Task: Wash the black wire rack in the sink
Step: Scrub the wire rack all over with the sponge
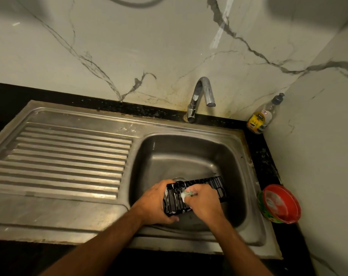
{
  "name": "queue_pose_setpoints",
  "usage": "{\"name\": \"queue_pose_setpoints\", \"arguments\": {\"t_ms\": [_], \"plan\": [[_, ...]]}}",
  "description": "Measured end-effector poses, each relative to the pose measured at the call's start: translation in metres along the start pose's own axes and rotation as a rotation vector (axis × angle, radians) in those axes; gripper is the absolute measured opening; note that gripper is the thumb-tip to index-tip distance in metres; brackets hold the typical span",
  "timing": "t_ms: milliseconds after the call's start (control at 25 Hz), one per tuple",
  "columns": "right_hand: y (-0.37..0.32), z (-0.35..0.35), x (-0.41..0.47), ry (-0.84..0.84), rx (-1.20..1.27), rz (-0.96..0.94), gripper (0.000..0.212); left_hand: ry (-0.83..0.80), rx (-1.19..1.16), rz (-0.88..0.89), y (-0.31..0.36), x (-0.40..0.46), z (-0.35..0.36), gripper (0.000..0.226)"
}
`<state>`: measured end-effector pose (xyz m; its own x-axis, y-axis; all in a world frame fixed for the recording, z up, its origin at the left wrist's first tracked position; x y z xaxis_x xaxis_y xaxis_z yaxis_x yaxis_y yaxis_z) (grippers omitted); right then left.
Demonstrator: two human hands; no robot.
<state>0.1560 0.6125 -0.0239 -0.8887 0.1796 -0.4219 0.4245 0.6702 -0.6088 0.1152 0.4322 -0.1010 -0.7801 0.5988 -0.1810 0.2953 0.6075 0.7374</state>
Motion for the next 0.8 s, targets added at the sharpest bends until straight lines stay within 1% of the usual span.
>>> {"name": "queue_pose_setpoints", "arguments": {"t_ms": [40,80,120,160,240,280,360,440,480,520,600,680,800], "plan": [[0.000,0.000,0.002,0.021,0.029,-0.006,0.017,0.009,-0.005,-0.013,-0.001,-0.001,0.000,0.102],[0.000,0.000,0.004,0.079,0.055,-0.033,0.018,0.021,-0.015,-0.027,0.000,-0.001,-0.001,0.099],[-0.001,-0.001,0.009,0.132,0.070,-0.080,0.017,0.030,-0.031,-0.041,0.000,0.000,-0.002,0.098],[-0.004,-0.002,0.012,0.141,0.068,-0.136,0.016,0.034,-0.050,-0.052,0.001,0.000,-0.002,0.097],[-0.009,0.002,0.013,0.070,0.014,-0.223,0.017,0.045,-0.075,-0.068,0.001,0.000,-0.003,0.098],[-0.010,0.004,0.011,0.034,-0.024,-0.234,0.018,0.048,-0.078,-0.070,0.001,0.000,-0.003,0.098],[-0.007,0.002,0.003,-0.034,-0.074,-0.221,0.018,0.047,-0.076,-0.071,0.001,0.000,-0.004,0.097],[-0.002,-0.005,-0.004,-0.153,-0.083,-0.204,0.019,0.023,-0.064,-0.067,0.000,0.000,-0.002,0.094],[-0.001,-0.009,-0.004,-0.171,-0.073,-0.215,0.020,0.010,-0.050,-0.058,0.000,0.000,-0.001,0.094],[-0.001,-0.013,0.000,-0.130,-0.046,-0.227,0.022,-0.001,-0.035,-0.047,-0.001,0.001,-0.001,0.097],[-0.004,-0.016,0.013,0.002,-0.003,-0.224,0.027,-0.015,-0.012,-0.036,-0.003,0.001,0.001,0.102],[-0.008,-0.009,0.019,0.004,-0.070,-0.218,0.030,-0.019,-0.009,-0.039,-0.004,0.000,0.001,0.102],[0.000,0.000,0.010,-0.034,-0.155,-0.183,0.028,-0.019,-0.011,-0.040,-0.006,0.000,0.001,0.100]]}}
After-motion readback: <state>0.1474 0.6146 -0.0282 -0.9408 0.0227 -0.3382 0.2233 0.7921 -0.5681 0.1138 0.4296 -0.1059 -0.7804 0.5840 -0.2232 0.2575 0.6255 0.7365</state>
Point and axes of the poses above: each hand's wrist, its own x-axis towards the middle knuckle, its own z-axis out of the palm, y = z × x, the point moved 1 cm from there along x, towards the middle knuckle, and after that the axes turned 6 degrees about -y, right-handed, at the moved point
